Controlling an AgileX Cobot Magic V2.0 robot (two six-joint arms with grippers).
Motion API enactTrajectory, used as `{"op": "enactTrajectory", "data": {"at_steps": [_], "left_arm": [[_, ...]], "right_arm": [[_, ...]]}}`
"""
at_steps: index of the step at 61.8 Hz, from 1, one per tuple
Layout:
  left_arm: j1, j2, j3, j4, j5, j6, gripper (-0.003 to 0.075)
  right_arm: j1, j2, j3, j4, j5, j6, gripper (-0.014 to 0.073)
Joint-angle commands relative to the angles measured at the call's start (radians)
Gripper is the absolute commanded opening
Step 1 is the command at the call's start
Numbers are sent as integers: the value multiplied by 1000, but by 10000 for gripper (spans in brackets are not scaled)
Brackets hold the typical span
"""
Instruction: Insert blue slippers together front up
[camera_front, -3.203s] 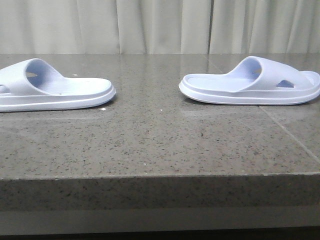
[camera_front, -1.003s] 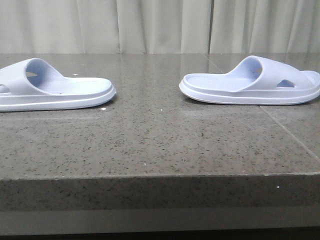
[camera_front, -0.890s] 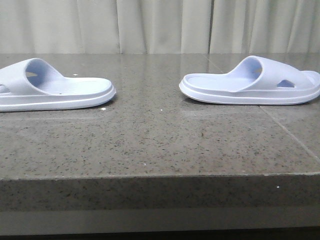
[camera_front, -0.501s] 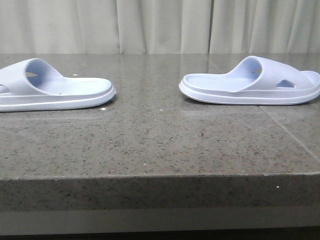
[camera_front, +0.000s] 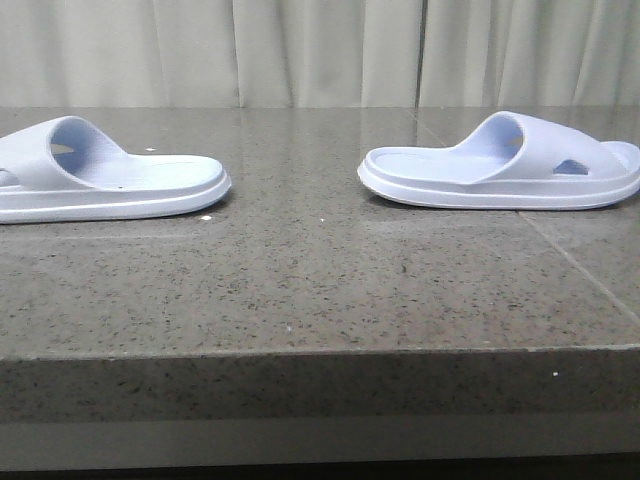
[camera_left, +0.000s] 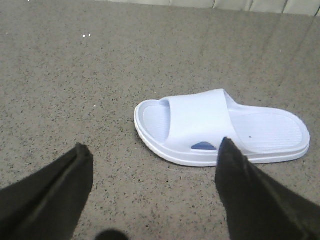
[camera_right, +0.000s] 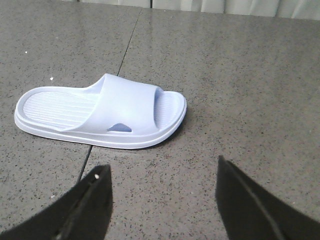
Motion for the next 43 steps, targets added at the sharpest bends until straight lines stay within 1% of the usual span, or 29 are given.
{"op": "enactTrajectory", "data": {"at_steps": [1, 11, 17, 25, 27, 30, 34, 39, 43], "left_arm": [[-8, 44, -92, 22, 8, -1, 513], [-8, 175, -214, 37, 103, -1, 513], [-6, 288, -297, 55, 198, -1, 513], [40, 435, -400, 40, 256, 8, 513], [63, 471, -425, 13, 264, 20, 513], [95, 513, -461, -39, 278, 73, 513], [151, 571, -500, -160, 293, 162, 513], [231, 651, -545, -355, 327, 295, 513], [284, 711, -573, -449, 360, 373, 513]], "right_arm": [[-4, 9, -34, -13, -71, -6, 477], [-4, 9, -34, -13, -71, -6, 477], [-4, 9, -34, -13, -71, -6, 477], [-4, 9, -34, -13, -71, -6, 477], [-4, 9, -34, -13, -71, -6, 477], [-4, 9, -34, -13, -71, -6, 477], [-4, 9, -34, -13, -71, -6, 477], [-4, 9, -34, -13, -71, -6, 477], [-4, 9, -34, -13, -71, -6, 477]]}}
